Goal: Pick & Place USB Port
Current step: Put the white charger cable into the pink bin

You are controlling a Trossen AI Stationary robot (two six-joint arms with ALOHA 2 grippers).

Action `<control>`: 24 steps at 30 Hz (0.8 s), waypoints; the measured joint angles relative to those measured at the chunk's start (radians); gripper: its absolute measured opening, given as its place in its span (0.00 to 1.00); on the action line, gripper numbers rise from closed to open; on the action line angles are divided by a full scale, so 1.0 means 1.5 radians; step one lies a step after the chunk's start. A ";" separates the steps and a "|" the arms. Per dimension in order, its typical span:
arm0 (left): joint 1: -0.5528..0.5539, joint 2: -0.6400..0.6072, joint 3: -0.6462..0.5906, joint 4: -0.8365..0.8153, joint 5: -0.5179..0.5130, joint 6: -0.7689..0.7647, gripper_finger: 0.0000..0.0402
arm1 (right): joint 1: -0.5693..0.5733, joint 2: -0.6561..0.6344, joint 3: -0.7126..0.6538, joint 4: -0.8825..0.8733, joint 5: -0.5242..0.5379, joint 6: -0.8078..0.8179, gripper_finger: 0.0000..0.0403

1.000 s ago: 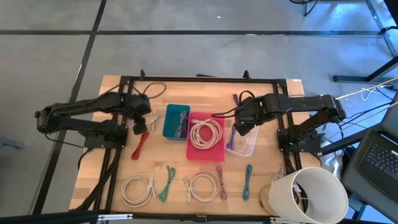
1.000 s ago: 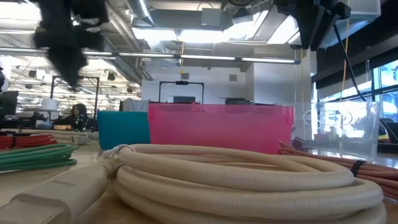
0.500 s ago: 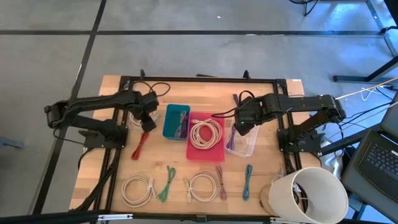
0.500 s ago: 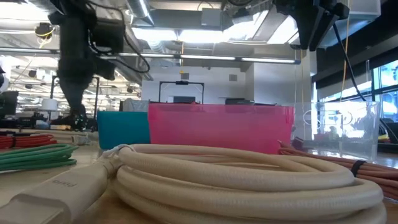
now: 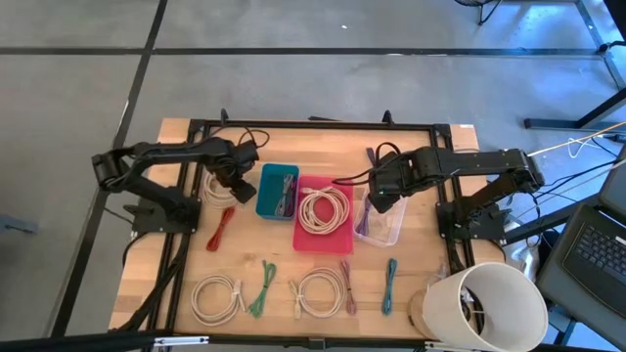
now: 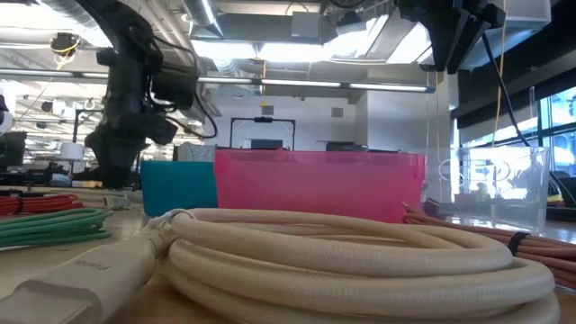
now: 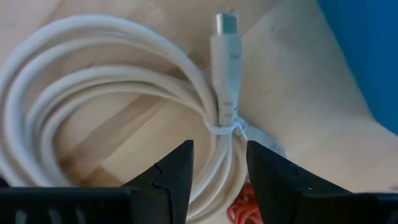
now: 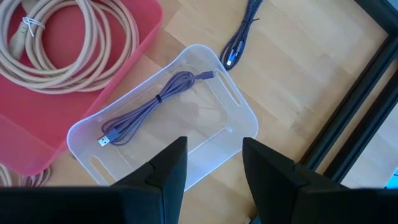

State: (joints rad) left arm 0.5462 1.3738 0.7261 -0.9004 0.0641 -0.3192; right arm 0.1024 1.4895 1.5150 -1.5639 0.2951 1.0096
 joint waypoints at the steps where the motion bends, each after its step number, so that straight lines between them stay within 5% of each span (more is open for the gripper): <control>1: 0.001 0.008 0.000 0.006 0.004 0.000 0.35 | 0.000 0.000 0.000 0.000 0.000 0.000 0.39; 15: 0.000 0.102 0.003 0.035 -0.011 0.000 0.33 | 0.000 0.000 0.000 -0.001 0.007 0.000 0.39; 21: 0.001 0.083 0.000 0.015 -0.022 -0.001 0.09 | 0.000 0.000 0.000 -0.002 0.008 -0.010 0.39; 24: 0.001 0.067 -0.001 -0.027 -0.045 0.000 0.05 | 0.000 0.000 0.000 -0.002 0.007 -0.018 0.39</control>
State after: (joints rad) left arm 0.5476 1.4736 0.7242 -0.9405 -0.0033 -0.3189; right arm 0.1024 1.4895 1.5150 -1.5663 0.3061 0.9827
